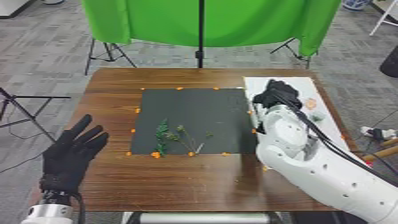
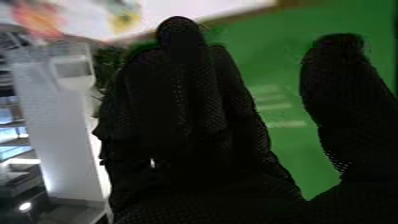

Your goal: Arrange flowers

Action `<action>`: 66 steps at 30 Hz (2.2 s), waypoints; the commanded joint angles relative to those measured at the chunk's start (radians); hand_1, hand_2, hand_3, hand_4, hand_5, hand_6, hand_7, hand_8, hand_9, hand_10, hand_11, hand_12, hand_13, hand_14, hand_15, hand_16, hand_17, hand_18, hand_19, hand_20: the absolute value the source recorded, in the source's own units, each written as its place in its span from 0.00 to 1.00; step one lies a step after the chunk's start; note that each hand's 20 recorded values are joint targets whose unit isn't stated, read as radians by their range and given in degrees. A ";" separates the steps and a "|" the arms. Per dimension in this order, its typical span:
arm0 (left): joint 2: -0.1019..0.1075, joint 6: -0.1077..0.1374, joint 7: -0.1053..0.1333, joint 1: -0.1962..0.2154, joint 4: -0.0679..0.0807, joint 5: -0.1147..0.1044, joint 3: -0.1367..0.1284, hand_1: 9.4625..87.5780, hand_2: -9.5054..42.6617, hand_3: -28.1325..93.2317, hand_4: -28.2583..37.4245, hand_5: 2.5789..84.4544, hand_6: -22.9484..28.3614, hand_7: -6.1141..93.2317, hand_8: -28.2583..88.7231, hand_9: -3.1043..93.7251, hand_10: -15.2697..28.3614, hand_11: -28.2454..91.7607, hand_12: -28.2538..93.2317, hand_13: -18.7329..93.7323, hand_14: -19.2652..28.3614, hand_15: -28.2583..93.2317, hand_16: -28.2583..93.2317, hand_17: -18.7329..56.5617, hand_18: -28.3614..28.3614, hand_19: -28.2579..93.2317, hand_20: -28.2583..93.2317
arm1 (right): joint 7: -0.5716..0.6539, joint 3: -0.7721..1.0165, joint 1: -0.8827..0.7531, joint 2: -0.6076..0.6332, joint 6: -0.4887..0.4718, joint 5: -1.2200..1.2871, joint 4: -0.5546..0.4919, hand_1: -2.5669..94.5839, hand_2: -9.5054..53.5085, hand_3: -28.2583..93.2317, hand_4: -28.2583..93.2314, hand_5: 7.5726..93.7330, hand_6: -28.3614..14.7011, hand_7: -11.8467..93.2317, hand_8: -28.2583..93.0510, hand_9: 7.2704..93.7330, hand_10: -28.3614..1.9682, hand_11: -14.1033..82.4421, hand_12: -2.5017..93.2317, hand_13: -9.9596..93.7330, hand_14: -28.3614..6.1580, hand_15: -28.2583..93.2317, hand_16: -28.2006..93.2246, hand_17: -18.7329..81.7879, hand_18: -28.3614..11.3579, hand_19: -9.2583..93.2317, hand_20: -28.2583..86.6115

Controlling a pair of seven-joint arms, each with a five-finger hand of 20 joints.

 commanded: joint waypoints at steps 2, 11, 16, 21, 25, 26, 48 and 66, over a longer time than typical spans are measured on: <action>-0.002 0.010 0.004 0.008 -0.002 -0.005 0.008 0.15 0.30 0.88 0.00 0.42 0.60 0.17 0.16 0.39 0.81 0.41 0.32 0.38 0.98 0.61 0.16 0.12 0.99 0.69 0.29 | 0.059 -0.065 0.037 -0.068 -0.088 0.035 0.086 0.37 0.04 0.85 0.03 0.62 0.43 0.22 0.15 0.74 0.32 0.54 0.20 0.76 0.40 0.85 0.35 0.49 0.00 0.99 0.47; -0.009 0.004 0.004 0.002 0.001 -0.006 0.009 0.15 0.29 0.88 0.00 0.42 0.60 0.17 0.16 0.40 0.81 0.41 0.32 0.38 0.98 0.61 0.16 0.12 0.99 0.69 0.29 | 0.090 -0.085 0.045 -0.072 -0.081 -0.008 0.115 0.37 0.02 0.85 0.03 0.61 0.39 0.22 0.15 0.72 0.28 0.56 0.20 0.76 0.41 0.86 0.34 0.50 0.00 1.00 0.48; 0.002 0.003 0.010 -0.005 0.006 -0.014 0.020 0.15 0.29 0.88 0.00 0.42 0.60 0.17 0.16 0.40 0.81 0.41 0.32 0.38 0.98 0.61 0.16 0.12 0.99 0.69 0.29 | 0.107 -0.091 0.048 -0.071 -0.109 0.027 0.139 0.37 0.02 0.84 0.03 0.61 0.38 0.21 0.15 0.72 0.27 0.56 0.19 0.76 0.40 0.87 0.34 0.50 0.00 1.00 0.48; 0.000 -0.004 -0.001 -0.021 0.010 -0.010 0.023 0.15 0.29 0.88 0.00 0.42 0.60 0.17 0.16 0.40 0.80 0.41 0.32 0.38 0.98 0.61 0.16 0.12 0.99 0.69 0.29 | 0.094 -0.119 0.061 -0.091 -0.160 0.062 0.191 0.37 0.01 0.83 0.03 0.62 0.37 0.21 0.15 0.72 0.26 0.57 0.19 0.76 0.40 0.87 0.34 0.50 0.00 1.00 0.48; 0.002 -0.001 0.004 -0.024 0.011 -0.011 0.024 0.15 0.29 0.88 0.00 0.42 0.60 0.17 0.16 0.40 0.81 0.41 0.32 0.38 0.98 0.61 0.16 0.12 0.99 0.69 0.29 | 0.087 -0.151 0.078 -0.109 -0.177 0.084 0.223 0.37 0.00 0.83 0.02 0.63 0.38 0.22 0.15 0.72 0.27 0.57 0.19 0.76 0.40 0.87 0.34 0.50 0.00 1.00 0.48; 0.008 0.000 0.008 -0.027 0.013 -0.015 0.027 0.15 0.29 0.88 0.00 0.42 0.60 0.17 0.16 0.40 0.81 0.41 0.32 0.38 0.98 0.61 0.16 0.12 0.99 0.69 0.29 | 0.086 -0.172 0.086 -0.111 -0.162 0.077 0.233 0.37 0.00 0.83 0.02 0.65 0.39 0.22 0.15 0.72 0.28 0.57 0.20 0.76 0.40 0.87 0.34 0.50 0.00 1.00 0.48; 0.040 0.013 0.029 0.005 0.006 -0.041 0.022 0.15 0.29 0.88 0.00 0.42 0.60 0.17 0.16 0.40 0.80 0.41 0.32 0.38 0.99 0.61 0.16 0.12 0.99 0.69 0.29 | 0.023 -0.169 0.060 -0.015 0.074 -0.078 0.083 0.62 0.00 0.81 0.00 0.97 0.60 0.32 0.29 1.00 0.62 0.55 0.30 0.92 0.64 0.84 0.39 0.60 0.10 1.00 0.61; 0.028 0.013 0.016 0.011 -0.003 -0.019 0.005 0.15 0.30 0.88 0.00 0.42 0.60 0.17 0.16 0.40 0.81 0.41 0.32 0.38 0.99 0.62 0.16 0.13 1.00 0.70 0.30 | 0.016 -0.098 -0.094 -0.155 -0.134 -0.068 -0.089 0.62 0.00 0.83 0.00 0.97 0.56 0.31 0.32 1.00 0.58 0.56 0.30 0.92 0.61 0.85 0.40 0.60 0.06 1.00 0.64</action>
